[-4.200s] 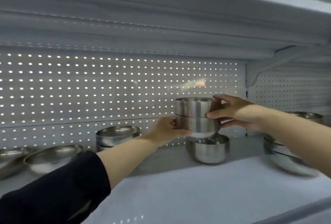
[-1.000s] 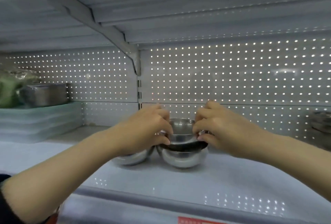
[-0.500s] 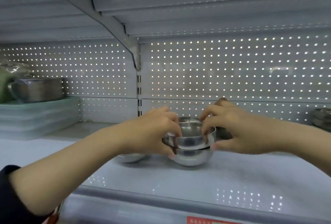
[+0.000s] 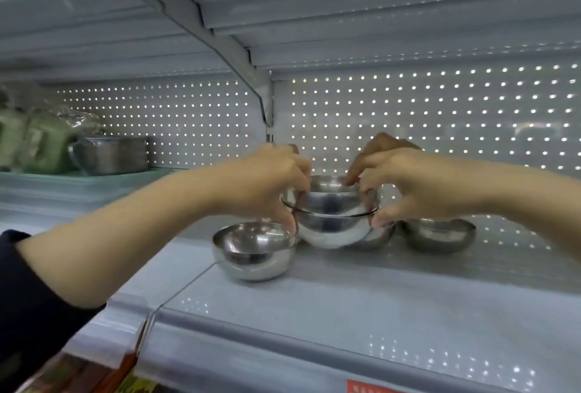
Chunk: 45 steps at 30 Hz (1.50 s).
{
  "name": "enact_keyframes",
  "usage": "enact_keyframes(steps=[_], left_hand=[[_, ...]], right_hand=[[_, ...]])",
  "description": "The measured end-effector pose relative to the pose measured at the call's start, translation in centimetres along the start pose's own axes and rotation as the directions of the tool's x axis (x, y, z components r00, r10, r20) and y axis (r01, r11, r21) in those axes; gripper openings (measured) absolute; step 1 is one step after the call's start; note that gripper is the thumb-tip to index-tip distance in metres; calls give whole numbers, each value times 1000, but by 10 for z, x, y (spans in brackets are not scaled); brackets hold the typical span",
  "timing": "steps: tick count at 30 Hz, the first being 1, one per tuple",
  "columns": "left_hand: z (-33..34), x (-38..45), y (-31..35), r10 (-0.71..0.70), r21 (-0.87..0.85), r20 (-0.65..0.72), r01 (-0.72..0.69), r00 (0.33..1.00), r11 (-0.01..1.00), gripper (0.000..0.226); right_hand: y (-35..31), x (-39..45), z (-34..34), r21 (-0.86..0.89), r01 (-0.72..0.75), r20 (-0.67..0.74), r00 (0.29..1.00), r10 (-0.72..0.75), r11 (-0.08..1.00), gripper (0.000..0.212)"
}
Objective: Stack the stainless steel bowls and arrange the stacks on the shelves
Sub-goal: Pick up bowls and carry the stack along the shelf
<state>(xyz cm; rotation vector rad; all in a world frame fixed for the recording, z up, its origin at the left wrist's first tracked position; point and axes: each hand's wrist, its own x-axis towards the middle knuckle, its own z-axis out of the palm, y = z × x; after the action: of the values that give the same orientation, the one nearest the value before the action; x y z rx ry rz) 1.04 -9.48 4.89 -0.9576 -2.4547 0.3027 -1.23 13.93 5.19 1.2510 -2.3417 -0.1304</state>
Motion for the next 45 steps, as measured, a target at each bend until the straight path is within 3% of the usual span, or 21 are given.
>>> enact_keyframes(steps=[4, 11, 16, 21, 27, 30, 36, 39, 42, 43, 45], left_hand=[[-18, -28, -29, -75, 44, -3, 75, 997, 996, 30], [12, -62, -50, -92, 86, 77, 86, 993, 993, 35], [26, -63, -55, -80, 59, 116, 73, 990, 996, 37], [35, -66, -60, -113, 15, 173, 112, 978, 994, 53], [46, -66, -61, -123, -94, 134, 136, 983, 986, 51], [50, -67, -64, -126, -77, 166, 141, 978, 987, 63], [61, -75, -65, -136, -172, 21, 138, 990, 975, 58], [72, -89, -67, -264, -367, 23, 254, 964, 895, 91], [86, -100, -65, -493, -610, 204, 504, 846, 612, 133], [91, -102, -64, -515, -641, 258, 543, 818, 542, 136], [99, -103, -61, -466, -672, 322, 546, 824, 501, 114]], right_hand=[[-19, 44, 1, -1, 40, -73, 997, -40, 999, 20], [-41, 75, 37, 89, 116, 0, 993, -116, 989, 15], [-40, 78, 51, -52, 157, 38, 987, -155, 986, 29], [-34, 72, 57, 81, 88, 49, 995, -92, 993, 39], [-31, 69, 73, 107, 66, 12, 998, -67, 992, 44], [-29, 69, 76, 124, 80, 1, 997, -80, 989, 45], [-26, 69, 80, 161, 80, -18, 997, -79, 984, 49], [-23, 62, 85, 268, 7, -15, 1000, -3, 963, 62], [-19, 58, 85, 453, -125, 52, 992, 113, 883, 74], [-18, 58, 85, 512, -165, 91, 986, 138, 843, 74], [-20, 60, 83, 630, -239, 172, 971, 168, 739, 69]])
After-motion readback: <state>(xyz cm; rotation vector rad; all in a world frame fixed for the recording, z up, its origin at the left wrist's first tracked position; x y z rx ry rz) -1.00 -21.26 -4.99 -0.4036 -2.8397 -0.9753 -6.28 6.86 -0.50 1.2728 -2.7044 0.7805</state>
